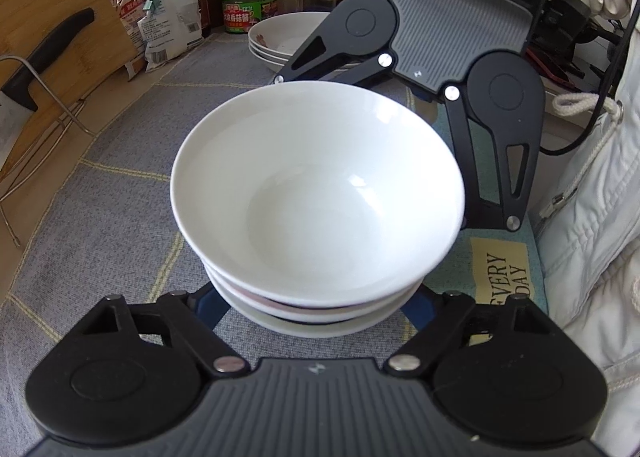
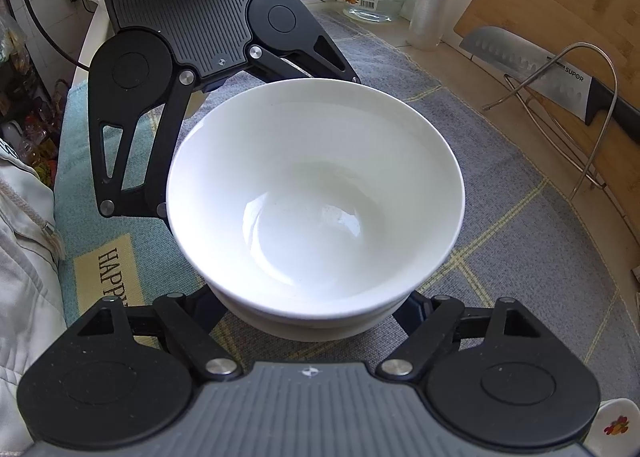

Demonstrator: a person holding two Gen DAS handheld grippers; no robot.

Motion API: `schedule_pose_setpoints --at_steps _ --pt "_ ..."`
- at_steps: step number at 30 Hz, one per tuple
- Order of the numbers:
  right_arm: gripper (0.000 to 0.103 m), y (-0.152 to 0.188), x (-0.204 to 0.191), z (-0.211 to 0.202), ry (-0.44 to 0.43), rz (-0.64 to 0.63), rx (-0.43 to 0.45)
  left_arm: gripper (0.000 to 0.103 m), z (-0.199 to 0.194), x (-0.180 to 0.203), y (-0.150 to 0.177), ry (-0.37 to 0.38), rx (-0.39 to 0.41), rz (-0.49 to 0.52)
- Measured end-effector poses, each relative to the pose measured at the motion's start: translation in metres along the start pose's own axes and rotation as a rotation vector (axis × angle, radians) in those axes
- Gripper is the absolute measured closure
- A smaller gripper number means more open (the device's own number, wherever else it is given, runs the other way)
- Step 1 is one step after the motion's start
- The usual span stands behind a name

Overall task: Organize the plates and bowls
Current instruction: 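Lift the bowl stack with both grippers and carry it over the flower plates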

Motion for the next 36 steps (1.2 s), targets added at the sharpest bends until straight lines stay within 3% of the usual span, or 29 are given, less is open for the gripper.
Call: schedule_pose_setpoints --at_steps 22,36 --pt "0.016 0.011 0.011 -0.028 -0.021 -0.020 0.001 0.017 -0.005 0.009 -0.028 -0.029 -0.013 -0.022" --pt "0.016 0.055 0.036 -0.066 -0.006 -0.037 0.011 0.017 0.008 0.024 -0.087 -0.050 -0.005 -0.017"
Point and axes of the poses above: each gripper's, at about its wrist camera, not at the fingertips, and z roughly the way its jaws point, x to its right, y to its underside, the point moved 10 cm from there along z, roughly the way its jaws point, and after that the axes turned 8 degrees about -x, right-handed, at the moved point
